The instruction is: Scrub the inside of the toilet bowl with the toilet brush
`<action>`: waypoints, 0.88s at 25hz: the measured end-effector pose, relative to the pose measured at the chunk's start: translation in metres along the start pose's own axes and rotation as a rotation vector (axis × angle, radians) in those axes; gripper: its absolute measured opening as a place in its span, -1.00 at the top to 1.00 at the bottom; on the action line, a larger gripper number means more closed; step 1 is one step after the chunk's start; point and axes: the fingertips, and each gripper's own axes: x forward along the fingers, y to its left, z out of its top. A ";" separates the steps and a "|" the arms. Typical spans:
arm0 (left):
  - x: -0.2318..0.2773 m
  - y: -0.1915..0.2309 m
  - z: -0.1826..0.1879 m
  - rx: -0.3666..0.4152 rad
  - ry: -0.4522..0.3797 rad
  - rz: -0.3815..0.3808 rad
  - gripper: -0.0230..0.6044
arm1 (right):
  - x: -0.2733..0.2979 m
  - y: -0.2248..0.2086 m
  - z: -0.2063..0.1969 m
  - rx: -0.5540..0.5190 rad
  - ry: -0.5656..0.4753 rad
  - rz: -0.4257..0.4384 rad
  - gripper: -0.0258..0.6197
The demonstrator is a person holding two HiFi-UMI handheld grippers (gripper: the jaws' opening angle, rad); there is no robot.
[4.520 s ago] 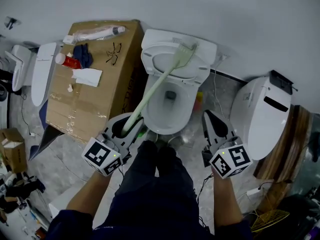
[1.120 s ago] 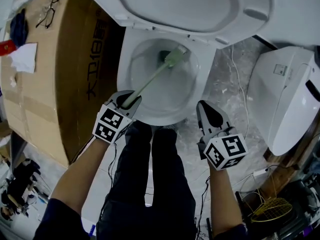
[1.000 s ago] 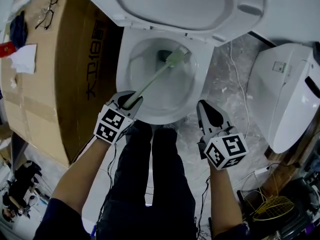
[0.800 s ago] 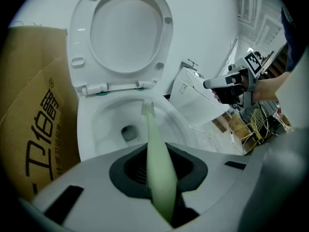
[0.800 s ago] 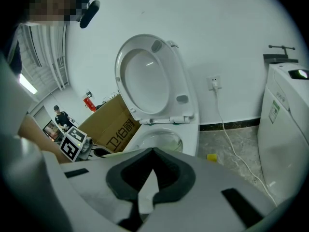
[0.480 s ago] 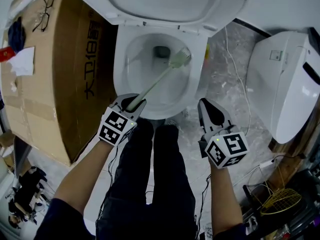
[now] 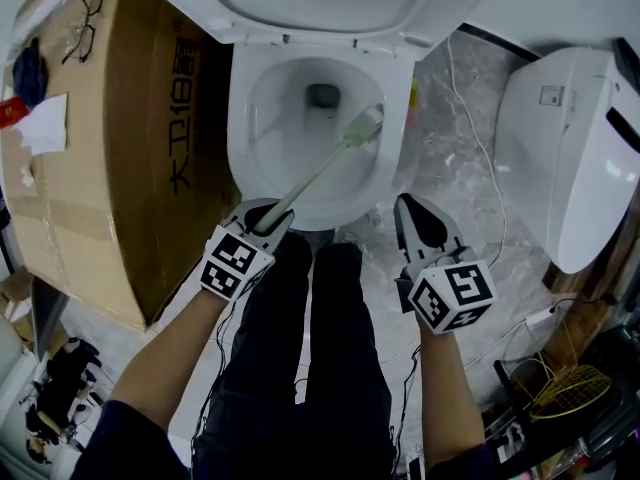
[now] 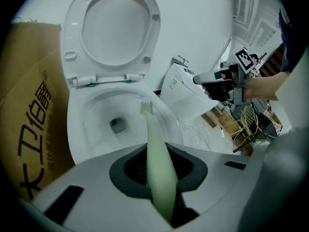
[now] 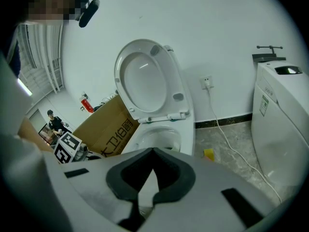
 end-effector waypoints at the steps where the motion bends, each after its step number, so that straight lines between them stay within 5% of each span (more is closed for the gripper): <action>1: -0.001 -0.001 -0.003 0.000 0.003 -0.005 0.66 | 0.001 0.001 0.000 -0.001 0.000 0.000 0.91; 22: -0.045 -0.017 -0.083 0.014 0.133 -0.065 0.66 | 0.029 0.043 0.007 -0.021 0.014 0.022 0.91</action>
